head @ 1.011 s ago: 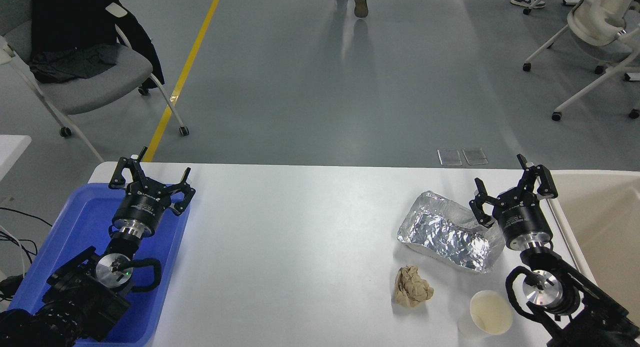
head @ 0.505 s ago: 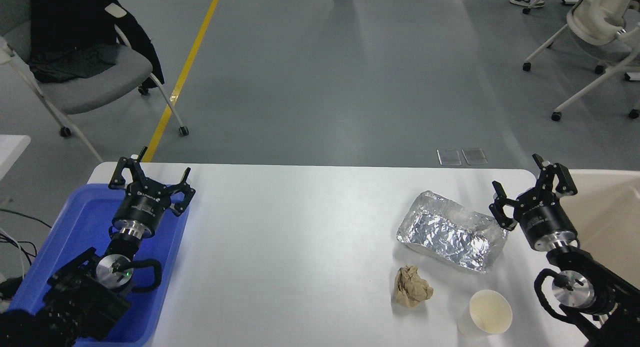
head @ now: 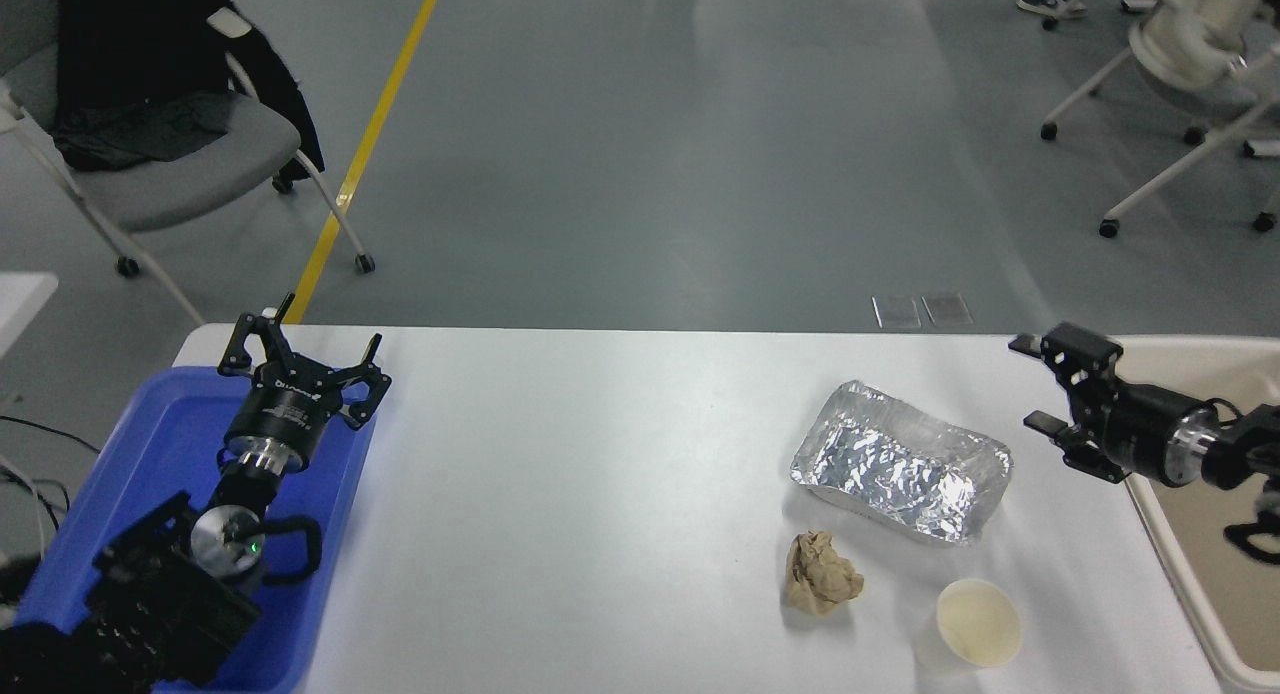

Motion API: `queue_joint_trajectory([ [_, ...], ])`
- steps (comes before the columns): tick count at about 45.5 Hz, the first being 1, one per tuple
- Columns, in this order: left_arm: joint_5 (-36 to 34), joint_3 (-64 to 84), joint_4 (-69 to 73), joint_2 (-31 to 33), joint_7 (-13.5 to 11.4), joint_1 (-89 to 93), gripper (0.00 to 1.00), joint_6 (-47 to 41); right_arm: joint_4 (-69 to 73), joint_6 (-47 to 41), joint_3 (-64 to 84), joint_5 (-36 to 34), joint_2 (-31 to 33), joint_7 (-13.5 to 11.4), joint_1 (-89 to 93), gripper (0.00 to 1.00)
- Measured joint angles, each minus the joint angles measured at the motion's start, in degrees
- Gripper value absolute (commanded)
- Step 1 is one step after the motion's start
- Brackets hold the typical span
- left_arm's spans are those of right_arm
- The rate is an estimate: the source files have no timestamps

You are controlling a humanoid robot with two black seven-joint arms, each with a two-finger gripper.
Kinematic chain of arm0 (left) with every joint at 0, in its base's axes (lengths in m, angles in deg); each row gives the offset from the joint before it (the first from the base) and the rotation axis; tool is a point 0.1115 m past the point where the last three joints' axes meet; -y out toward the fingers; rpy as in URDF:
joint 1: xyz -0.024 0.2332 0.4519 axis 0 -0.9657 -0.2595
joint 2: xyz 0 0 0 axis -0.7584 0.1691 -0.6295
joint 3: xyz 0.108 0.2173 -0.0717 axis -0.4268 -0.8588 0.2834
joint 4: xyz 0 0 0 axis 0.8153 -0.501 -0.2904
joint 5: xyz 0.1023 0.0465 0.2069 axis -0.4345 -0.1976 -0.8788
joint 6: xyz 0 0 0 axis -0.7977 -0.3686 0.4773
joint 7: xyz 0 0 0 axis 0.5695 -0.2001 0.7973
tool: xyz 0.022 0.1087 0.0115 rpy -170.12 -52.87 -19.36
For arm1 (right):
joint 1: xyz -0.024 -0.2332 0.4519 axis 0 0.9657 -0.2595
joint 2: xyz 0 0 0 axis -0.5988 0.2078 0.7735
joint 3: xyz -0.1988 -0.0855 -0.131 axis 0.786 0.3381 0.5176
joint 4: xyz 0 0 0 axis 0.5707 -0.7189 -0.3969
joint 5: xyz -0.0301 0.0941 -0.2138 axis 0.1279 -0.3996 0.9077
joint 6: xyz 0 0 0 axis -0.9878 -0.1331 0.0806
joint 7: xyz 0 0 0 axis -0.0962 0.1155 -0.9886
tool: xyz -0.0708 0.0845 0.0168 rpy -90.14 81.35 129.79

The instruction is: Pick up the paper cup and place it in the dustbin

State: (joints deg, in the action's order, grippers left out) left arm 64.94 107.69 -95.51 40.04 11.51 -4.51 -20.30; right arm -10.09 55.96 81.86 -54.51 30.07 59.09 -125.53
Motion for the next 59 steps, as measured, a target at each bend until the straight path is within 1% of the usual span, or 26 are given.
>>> queue_joint_trajectory([
  [6, 0.0, 0.0, 0.0, 0.0, 0.0, 0.0, 1.00, 0.0, 5.9, -2.4, 17.3, 0.1, -4.5, -0.1, -13.8, 1.00],
  [10, 0.0, 0.0, 0.0, 0.0, 0.0, 0.0, 1.00, 0.0, 10.4, -6.2, 27.0, 0.4, -8.0, -0.1, -23.3, 1.00],
  [14, -0.1, 0.0, 0.0, 0.0, 0.0, 0.0, 1.00, 0.0, 13.4, -11.1, 32.8, 1.8, -10.6, -0.2, -30.3, 1.00],
  [17, 0.0, 0.0, 0.0, 0.0, 0.0, 0.0, 1.00, 0.0, 15.6, -16.2, 36.6, 4.4, -12.9, -0.2, -36.2, 1.00],
  [20, 0.0, 0.0, 0.0, 0.0, 0.0, 0.0, 1.00, 0.0, 16.5, -19.1, 38.6, 6.8, -14.5, -0.3, -40.4, 1.00],
  [28, 0.0, 0.0, 0.0, 0.0, 0.0, 0.0, 1.00, 0.0, 18.5, -24.2, 41.6, 14.2, -17.9, -0.3, -49.8, 1.00],
  [34, 0.0, 0.0, 0.0, 0.0, 0.0, 0.0, 1.00, 0.0, 19.3, -26.0, 41.2, 18.0, -19.6, -0.4, -54.5, 1.00],
  [45, 0.0, 0.0, 0.0, 0.0, 0.0, 0.0, 1.00, 0.0, 20.2, -27.4, 40.2, 22.2, -21.3, -0.4, -61.4, 1.00],
  [59, 0.0, 0.0, 0.0, 0.0, -0.1, 0.0, 1.00, 0.0, 23.3, -27.9, 38.7, 27.3, -21.9, -0.4, -66.2, 1.00],
])
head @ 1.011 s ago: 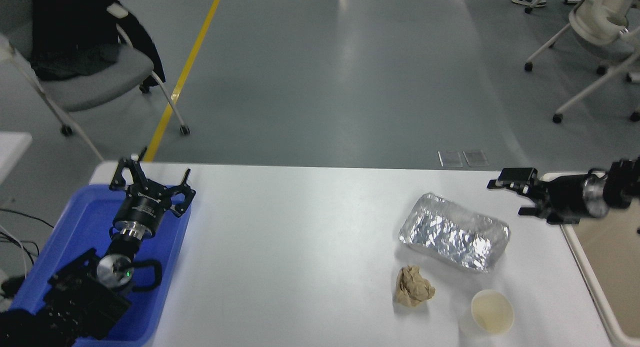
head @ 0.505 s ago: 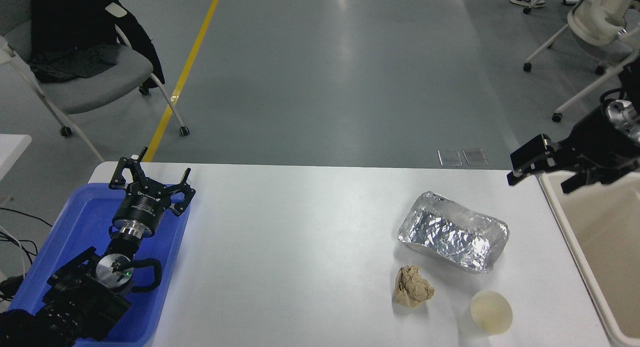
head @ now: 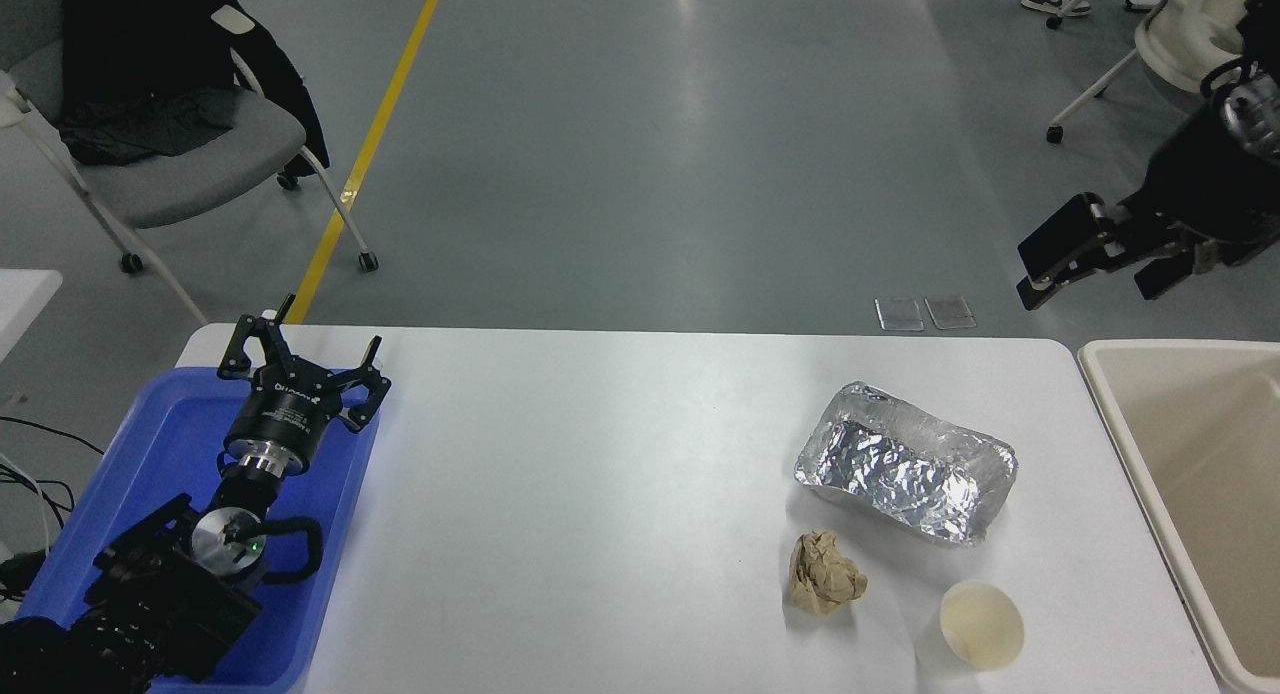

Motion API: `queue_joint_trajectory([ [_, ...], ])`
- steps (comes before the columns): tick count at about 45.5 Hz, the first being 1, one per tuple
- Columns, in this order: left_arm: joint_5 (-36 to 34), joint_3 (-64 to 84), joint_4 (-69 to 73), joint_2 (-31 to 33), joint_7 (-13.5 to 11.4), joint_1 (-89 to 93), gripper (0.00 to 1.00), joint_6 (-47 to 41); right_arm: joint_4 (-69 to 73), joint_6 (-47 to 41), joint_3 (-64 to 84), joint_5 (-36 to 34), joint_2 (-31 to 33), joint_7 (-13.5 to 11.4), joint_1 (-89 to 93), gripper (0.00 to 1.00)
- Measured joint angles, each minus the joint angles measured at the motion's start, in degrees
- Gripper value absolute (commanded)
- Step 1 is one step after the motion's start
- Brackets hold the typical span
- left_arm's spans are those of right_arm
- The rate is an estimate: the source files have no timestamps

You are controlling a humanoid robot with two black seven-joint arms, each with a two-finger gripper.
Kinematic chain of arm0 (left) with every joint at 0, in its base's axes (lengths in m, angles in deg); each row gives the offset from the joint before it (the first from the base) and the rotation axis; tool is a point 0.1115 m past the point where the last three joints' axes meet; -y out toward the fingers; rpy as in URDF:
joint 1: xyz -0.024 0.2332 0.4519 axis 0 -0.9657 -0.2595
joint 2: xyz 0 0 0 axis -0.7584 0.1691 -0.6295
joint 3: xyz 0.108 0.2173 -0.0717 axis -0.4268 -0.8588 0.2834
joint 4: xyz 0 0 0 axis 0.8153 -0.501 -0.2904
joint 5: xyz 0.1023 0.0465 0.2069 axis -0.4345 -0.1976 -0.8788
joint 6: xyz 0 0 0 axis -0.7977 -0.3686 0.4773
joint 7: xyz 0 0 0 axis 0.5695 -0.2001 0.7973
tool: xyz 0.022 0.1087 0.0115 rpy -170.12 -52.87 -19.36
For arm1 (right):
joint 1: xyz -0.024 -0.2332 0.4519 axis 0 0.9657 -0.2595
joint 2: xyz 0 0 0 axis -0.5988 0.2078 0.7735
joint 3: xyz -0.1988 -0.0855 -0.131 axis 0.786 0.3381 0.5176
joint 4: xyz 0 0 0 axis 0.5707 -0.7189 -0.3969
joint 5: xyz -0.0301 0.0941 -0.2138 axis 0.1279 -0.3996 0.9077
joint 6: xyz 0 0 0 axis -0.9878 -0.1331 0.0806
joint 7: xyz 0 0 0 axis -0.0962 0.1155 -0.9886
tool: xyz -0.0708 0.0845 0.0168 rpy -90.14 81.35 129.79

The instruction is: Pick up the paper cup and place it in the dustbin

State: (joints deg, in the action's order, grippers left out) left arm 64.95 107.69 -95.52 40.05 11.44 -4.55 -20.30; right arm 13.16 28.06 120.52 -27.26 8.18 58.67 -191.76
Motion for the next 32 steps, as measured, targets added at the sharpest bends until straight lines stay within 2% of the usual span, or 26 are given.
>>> queue_joint_trajectory([
  [22, -0.1, 0.0, 0.0, 0.0, 0.1, 0.0, 1.00, 0.0, 5.5, -0.1, 3.0, 0.8, 3.4, 0.0, -0.3, 1.00],
  [32, -0.1, 0.0, 0.0, 0.0, 0.1, 0.0, 1.00, 0.0, 6.3, -0.2, 3.3, -3.1, 4.3, 0.0, 7.0, 1.00],
])
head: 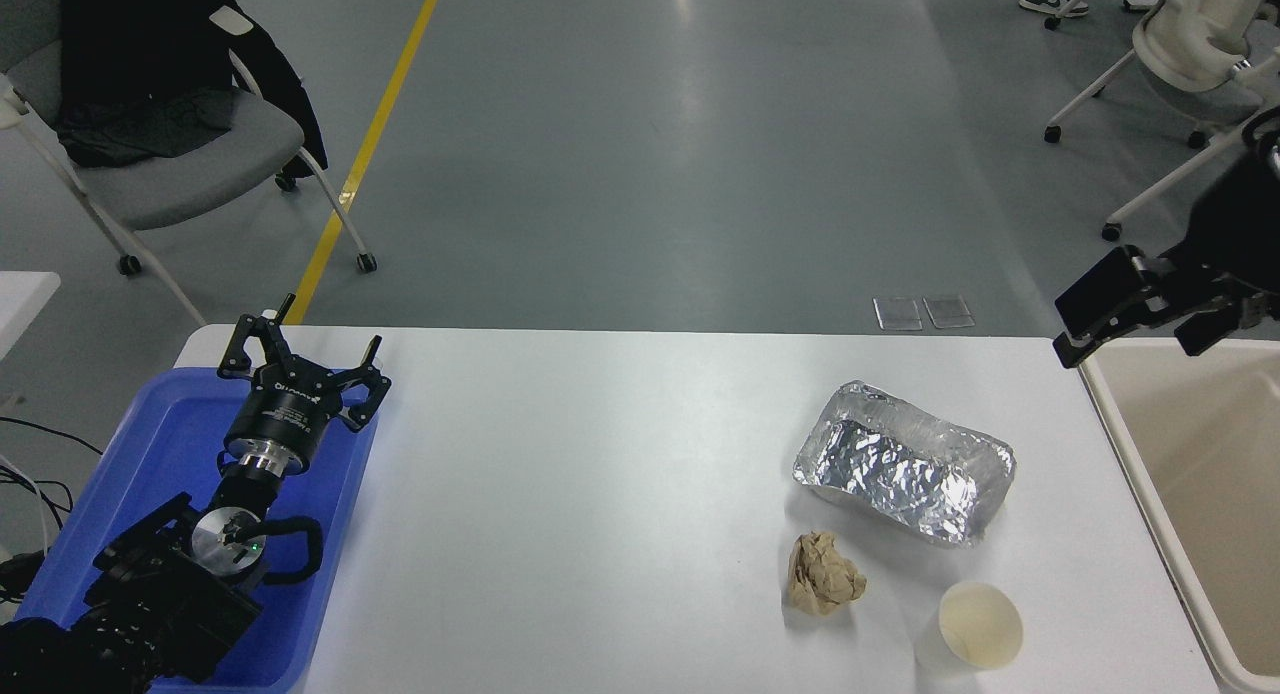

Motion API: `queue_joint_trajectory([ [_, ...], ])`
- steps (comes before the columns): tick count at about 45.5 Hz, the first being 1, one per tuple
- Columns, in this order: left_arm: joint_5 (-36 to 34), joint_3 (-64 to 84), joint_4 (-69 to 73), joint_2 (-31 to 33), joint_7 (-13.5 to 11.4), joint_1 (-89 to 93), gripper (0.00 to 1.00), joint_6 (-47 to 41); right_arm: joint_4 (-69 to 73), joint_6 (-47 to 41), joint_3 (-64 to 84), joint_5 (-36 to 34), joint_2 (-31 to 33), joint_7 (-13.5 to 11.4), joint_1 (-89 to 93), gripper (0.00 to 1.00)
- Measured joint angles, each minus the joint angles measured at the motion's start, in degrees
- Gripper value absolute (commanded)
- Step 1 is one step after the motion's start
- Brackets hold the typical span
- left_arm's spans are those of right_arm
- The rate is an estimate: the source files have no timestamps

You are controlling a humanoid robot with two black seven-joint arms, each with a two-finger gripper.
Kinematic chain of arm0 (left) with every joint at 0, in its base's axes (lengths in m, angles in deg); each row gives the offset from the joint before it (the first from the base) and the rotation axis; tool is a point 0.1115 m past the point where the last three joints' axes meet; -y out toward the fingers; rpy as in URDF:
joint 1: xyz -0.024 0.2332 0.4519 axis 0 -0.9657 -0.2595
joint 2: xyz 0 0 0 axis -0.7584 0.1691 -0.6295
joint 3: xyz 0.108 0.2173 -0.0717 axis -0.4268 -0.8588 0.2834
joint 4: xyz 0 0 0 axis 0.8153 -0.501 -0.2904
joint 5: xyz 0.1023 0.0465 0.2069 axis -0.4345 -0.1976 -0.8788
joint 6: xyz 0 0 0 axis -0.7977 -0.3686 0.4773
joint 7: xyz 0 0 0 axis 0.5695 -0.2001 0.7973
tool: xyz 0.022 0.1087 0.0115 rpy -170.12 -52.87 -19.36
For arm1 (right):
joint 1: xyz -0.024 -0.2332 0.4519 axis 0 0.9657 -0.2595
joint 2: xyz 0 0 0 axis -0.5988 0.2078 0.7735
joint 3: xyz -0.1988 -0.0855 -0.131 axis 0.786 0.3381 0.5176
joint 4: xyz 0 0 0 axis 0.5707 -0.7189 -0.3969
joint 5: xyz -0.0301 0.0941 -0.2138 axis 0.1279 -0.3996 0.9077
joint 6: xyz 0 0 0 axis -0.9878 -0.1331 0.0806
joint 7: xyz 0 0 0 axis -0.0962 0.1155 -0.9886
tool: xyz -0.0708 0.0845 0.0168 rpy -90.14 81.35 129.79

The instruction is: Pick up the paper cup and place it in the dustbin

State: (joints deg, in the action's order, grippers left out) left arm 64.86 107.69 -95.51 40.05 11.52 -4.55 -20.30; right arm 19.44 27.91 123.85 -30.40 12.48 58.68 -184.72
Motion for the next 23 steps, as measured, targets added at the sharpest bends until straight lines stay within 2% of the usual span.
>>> queue_joint_trajectory([
  [10, 0.0, 0.0, 0.0, 0.0, 0.0, 0.0, 1.00, 0.0, 0.1, 0.0, -1.1, -3.1, 0.9, -0.1, 8.2, 0.97],
  [14, 0.0, 0.0, 0.0, 0.0, 0.0, 0.0, 1.00, 0.0, 0.1, 0.0, -2.2, -3.8, 1.4, 0.0, 11.7, 0.87],
  [23, 0.0, 0.0, 0.0, 0.0, 0.1, 0.0, 1.00, 0.0, -0.1, 3.0, -4.5, -4.5, 2.1, -0.1, 19.5, 0.87],
])
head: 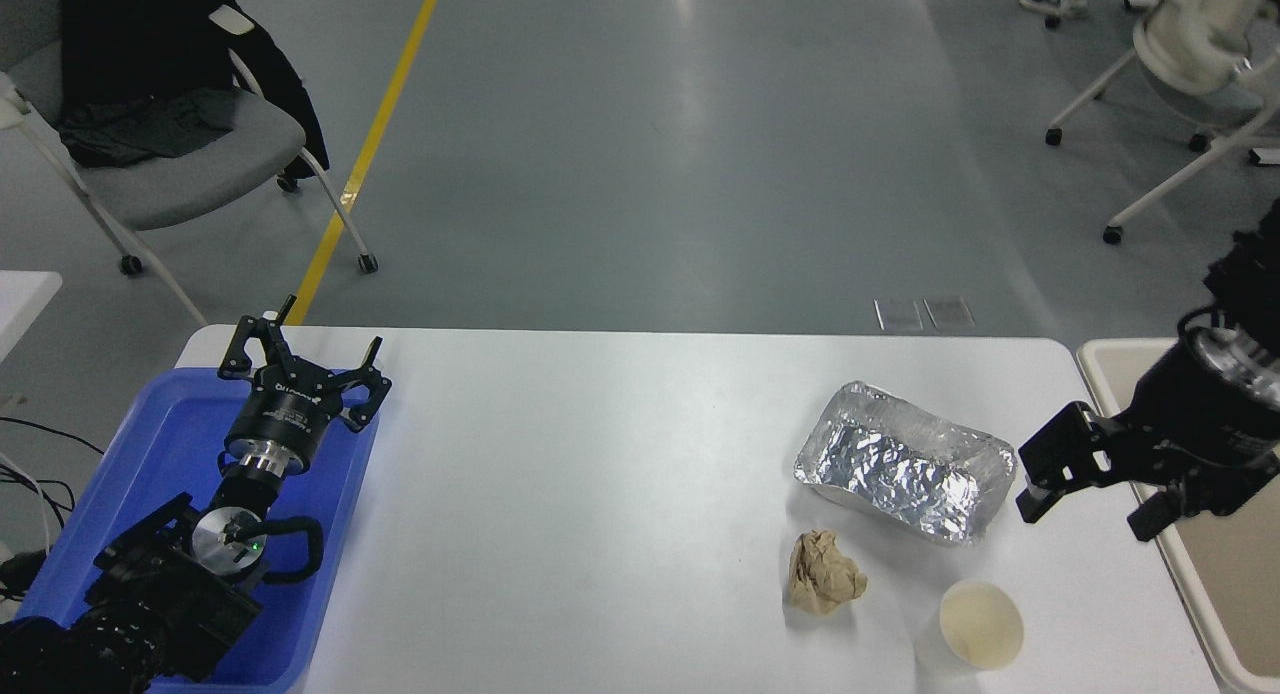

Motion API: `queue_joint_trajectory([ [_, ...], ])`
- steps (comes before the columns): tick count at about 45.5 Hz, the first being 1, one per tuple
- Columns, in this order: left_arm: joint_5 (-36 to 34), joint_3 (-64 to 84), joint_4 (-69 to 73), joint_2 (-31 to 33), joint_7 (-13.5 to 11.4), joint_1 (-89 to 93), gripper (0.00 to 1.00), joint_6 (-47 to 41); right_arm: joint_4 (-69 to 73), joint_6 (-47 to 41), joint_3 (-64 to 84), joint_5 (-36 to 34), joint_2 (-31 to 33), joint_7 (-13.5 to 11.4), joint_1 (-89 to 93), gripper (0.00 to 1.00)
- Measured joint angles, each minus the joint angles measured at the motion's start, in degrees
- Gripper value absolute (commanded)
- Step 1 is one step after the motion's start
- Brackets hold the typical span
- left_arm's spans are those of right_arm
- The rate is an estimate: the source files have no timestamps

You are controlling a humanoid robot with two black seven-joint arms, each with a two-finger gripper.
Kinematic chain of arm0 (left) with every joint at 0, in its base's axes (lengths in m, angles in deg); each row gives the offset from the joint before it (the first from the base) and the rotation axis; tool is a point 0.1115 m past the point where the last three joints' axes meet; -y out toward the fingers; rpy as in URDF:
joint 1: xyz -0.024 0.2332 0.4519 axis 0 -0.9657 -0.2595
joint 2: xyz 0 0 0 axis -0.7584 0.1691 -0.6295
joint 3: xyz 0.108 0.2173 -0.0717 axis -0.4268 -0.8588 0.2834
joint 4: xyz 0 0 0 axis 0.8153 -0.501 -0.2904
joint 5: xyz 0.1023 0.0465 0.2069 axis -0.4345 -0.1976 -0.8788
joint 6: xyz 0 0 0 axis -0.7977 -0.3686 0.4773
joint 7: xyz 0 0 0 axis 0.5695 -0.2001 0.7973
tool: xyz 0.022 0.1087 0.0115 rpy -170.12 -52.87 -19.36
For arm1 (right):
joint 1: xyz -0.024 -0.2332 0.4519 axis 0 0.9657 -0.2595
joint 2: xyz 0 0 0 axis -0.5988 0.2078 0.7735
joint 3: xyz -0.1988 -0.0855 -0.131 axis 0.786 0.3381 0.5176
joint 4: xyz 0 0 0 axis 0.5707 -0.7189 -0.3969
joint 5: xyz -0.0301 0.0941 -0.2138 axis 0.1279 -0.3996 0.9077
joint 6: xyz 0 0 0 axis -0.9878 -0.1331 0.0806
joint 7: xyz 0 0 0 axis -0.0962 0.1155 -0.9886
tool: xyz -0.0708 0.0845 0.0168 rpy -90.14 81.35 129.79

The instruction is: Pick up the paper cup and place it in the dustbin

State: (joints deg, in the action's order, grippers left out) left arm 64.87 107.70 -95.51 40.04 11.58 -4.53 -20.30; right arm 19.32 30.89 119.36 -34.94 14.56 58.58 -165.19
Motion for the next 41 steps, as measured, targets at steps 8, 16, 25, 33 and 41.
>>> queue_joint_trajectory([
  [8, 0.0, 0.0, 0.0, 0.0, 0.0, 0.0, 1.00, 0.0, -0.6, 6.2, -1.3, -1.9, 0.3, 0.0, 5.5, 0.87],
  [16, 0.0, 0.0, 0.0, 0.0, 0.0, 0.0, 1.00, 0.0, -2.7, 13.8, -2.9, -4.1, 0.3, 0.0, 12.0, 0.89],
  [25, 0.0, 0.0, 0.0, 0.0, 0.0, 0.0, 1.00, 0.0, -5.7, 19.5, -4.8, -4.9, 0.1, 0.0, 18.2, 0.89],
  [33, 0.0, 0.0, 0.0, 0.0, -0.1, 0.0, 1.00, 0.0, -7.8, 22.6, -5.5, -5.0, -0.4, 0.1, 22.6, 0.89],
  [41, 0.0, 0.0, 0.0, 0.0, -0.1, 0.0, 1.00, 0.0, -9.0, 26.5, -5.7, -4.9, -0.6, 0.1, 26.2, 0.83],
])
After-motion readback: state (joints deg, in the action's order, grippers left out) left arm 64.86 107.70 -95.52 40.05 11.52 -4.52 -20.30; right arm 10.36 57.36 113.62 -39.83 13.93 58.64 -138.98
